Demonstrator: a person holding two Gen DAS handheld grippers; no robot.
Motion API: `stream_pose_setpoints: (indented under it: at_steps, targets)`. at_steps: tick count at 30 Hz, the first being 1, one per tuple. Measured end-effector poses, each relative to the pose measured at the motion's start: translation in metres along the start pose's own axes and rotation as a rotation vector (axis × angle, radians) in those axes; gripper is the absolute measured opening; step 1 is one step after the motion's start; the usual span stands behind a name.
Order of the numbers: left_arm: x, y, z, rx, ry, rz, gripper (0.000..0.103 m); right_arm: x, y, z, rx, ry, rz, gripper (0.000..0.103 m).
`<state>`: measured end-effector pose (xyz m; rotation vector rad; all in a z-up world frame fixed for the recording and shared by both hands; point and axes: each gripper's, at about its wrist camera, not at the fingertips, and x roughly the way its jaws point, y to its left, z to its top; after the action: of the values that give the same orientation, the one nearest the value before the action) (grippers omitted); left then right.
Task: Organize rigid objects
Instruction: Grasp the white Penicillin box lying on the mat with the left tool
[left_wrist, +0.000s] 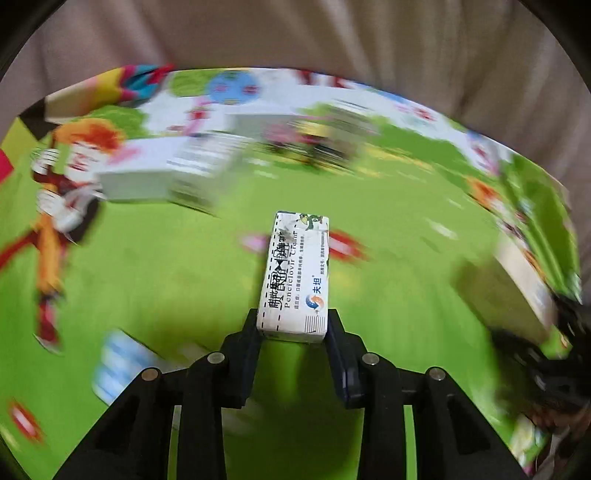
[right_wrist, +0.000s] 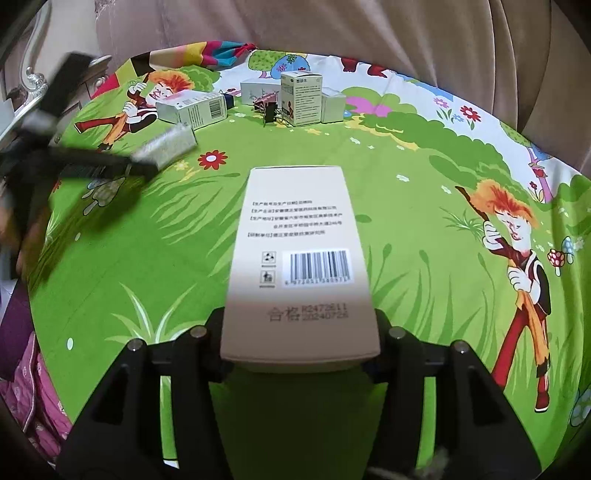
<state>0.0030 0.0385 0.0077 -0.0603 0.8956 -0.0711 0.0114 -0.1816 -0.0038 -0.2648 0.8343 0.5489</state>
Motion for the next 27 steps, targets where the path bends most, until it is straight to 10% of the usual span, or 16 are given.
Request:
stream_pose_setpoints:
  at_steps: [6, 10, 20, 27]
  targets:
    - [-0.005, -0.030, -0.011, -0.005, -0.047, 0.043, 0.040, 0.000, 0.000, 0.000, 0.005, 0.002, -0.003, 0.059]
    - [0.008, -0.030, 0.005, 0.036, -0.002, 0.055, 0.084, 0.001, -0.004, 0.001, 0.022, 0.008, 0.020, 0.075]
    - [0.015, -0.028, 0.003, 0.039, -0.020, 0.056, 0.087, -0.006, -0.038, -0.005, 0.224, -0.052, 0.234, 0.086]
    - [0.017, -0.026, 0.004, 0.023, -0.019, 0.079, 0.088, -0.002, -0.034, 0.005, 0.234, -0.028, 0.090, 0.086]
